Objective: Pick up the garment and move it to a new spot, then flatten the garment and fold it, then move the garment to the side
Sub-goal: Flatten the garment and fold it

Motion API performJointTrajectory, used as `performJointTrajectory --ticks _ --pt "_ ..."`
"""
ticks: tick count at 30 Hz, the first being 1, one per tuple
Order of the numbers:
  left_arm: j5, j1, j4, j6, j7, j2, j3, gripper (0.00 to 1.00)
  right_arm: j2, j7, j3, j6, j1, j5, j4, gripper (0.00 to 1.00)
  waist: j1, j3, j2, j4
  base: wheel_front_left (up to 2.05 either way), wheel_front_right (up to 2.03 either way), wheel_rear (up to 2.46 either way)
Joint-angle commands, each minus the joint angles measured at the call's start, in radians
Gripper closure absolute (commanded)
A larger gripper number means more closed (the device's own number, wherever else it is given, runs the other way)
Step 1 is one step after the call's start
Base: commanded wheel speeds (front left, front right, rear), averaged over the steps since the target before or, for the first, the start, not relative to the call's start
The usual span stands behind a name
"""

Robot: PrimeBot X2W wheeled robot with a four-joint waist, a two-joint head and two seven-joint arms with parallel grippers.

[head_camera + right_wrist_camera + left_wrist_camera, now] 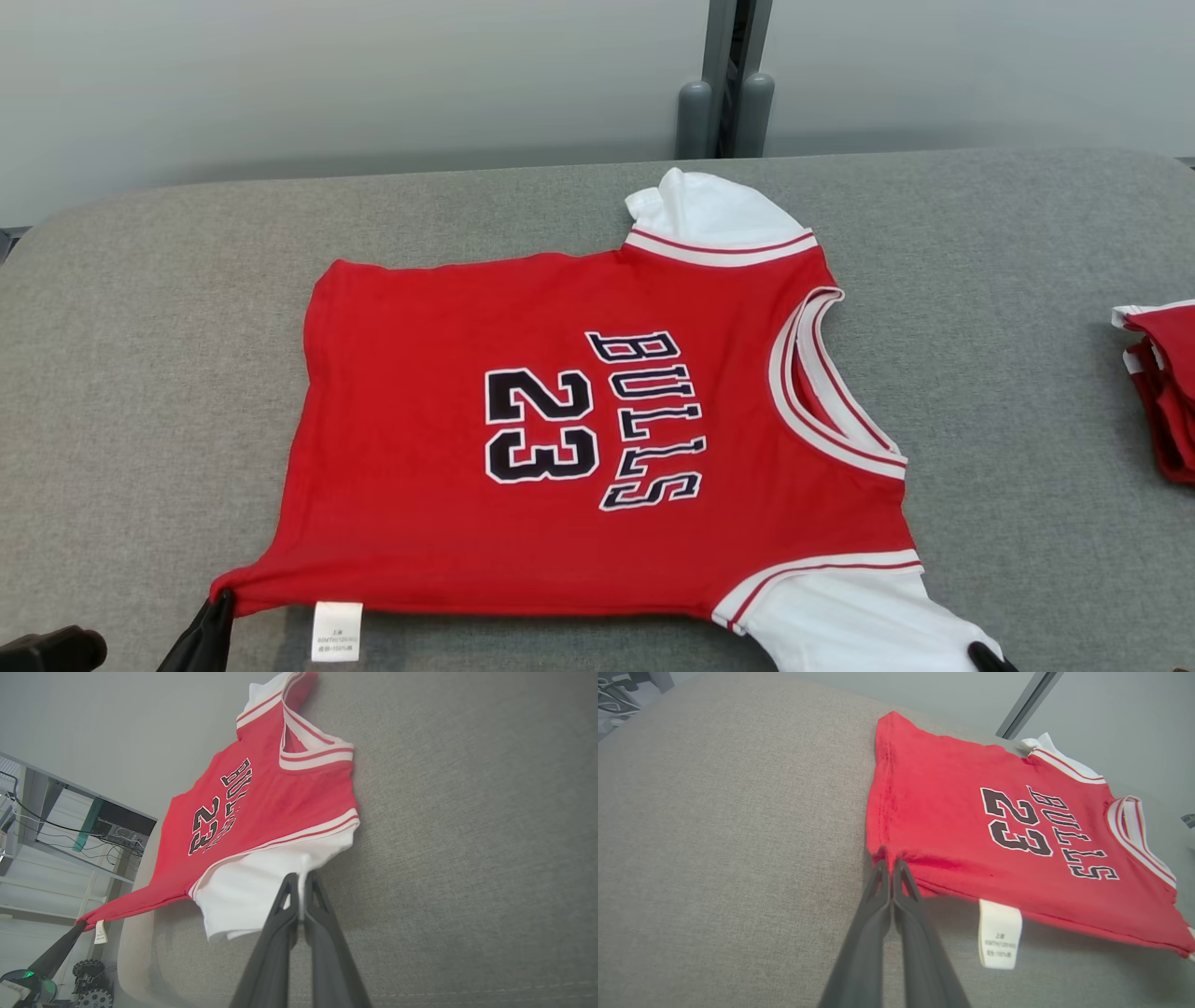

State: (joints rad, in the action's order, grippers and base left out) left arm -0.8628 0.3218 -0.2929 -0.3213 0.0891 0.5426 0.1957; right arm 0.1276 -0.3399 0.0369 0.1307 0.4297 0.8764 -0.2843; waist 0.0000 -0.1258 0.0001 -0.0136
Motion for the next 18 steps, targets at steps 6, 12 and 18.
performJointTrajectory --ticks 6,12,18 --pt "0.000 0.015 -0.042 -0.026 0.029 0.027 -0.012 1.00 -0.065 -0.128 0.079 0.000 0.016 -0.061 -0.087 1.00 0.0000 0.001 -0.0001 0.011 0.00 0.00 0.00" --pt "-0.004 -0.037 -0.039 -0.014 0.051 0.041 -0.012 1.00 -0.075 -0.171 0.104 0.000 -0.085 -0.070 -0.092 1.00 0.0000 -0.031 -0.0001 0.013 0.00 0.00 0.00" --pt "-0.023 -0.140 0.010 0.024 0.097 0.060 0.002 1.00 -0.065 -0.219 0.078 0.000 -0.292 -0.090 -0.026 1.00 0.0000 -0.101 -0.0001 0.005 0.00 0.00 0.00"
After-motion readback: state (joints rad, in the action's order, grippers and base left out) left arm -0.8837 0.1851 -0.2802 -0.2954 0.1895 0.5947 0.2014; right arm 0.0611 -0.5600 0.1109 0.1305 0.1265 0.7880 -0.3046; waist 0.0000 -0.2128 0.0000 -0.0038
